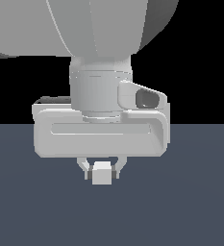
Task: Plug the charger into the wall socket.
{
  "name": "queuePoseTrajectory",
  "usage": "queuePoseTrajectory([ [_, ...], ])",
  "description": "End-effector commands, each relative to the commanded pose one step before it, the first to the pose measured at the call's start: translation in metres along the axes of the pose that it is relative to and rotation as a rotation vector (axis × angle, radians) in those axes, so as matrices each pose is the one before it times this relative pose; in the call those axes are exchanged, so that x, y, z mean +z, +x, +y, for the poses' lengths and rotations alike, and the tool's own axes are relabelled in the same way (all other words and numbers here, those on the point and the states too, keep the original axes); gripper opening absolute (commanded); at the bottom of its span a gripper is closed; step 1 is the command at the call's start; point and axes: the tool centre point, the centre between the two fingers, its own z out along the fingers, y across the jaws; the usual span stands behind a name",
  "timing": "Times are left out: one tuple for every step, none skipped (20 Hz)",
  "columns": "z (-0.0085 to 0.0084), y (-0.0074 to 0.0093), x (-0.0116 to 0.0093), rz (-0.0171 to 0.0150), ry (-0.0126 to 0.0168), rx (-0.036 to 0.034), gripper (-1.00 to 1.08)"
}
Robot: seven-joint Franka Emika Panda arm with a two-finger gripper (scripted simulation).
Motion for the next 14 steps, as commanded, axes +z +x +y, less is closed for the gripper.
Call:
queuePoseTrajectory([
  [0.00527,0.00323,-0.00397,0.00106,-0.00286,0.01096,-1.0],
  [0.00324,0.00189,-0.0025,0.00001,-0.00165,0.00695,-1.0],
  [0.00385,0.00222,-0.00296,0.00001,-0.00193,0.00826,-1.0],
  [0.0044,0.00256,-0.00341,0.00002,-0.00219,0.00947,-1.0],
  [0.00498,0.00289,-0.00386,0.00002,-0.00246,0.01073,-1.0],
  [0.00554,0.00322,-0.00429,0.00003,-0.00274,0.01195,-1.0],
  [0.0061,0.00356,-0.00472,0.00003,-0.00303,0.01315,-1.0],
  [0.00666,0.0039,-0.00513,0.00004,-0.00333,0.01435,-1.0],
  [0.00722,0.00425,-0.00553,0.00004,-0.00367,0.01553,-1.0],
  [0.00735,0.00436,-0.00559,0.00004,-0.00379,0.01577,-1.0],
  [0.00681,0.00406,-0.00515,0.00004,-0.00357,0.0146,-1.0],
  [0.00623,0.00374,-0.00471,0.00004,-0.00329,0.01338,-1.0],
  [0.00566,0.00341,-0.00428,0.00004,-0.00299,0.01216,-1.0],
  [0.00509,0.00308,-0.00384,0.00003,-0.0027,0.01093,-1.0],
])
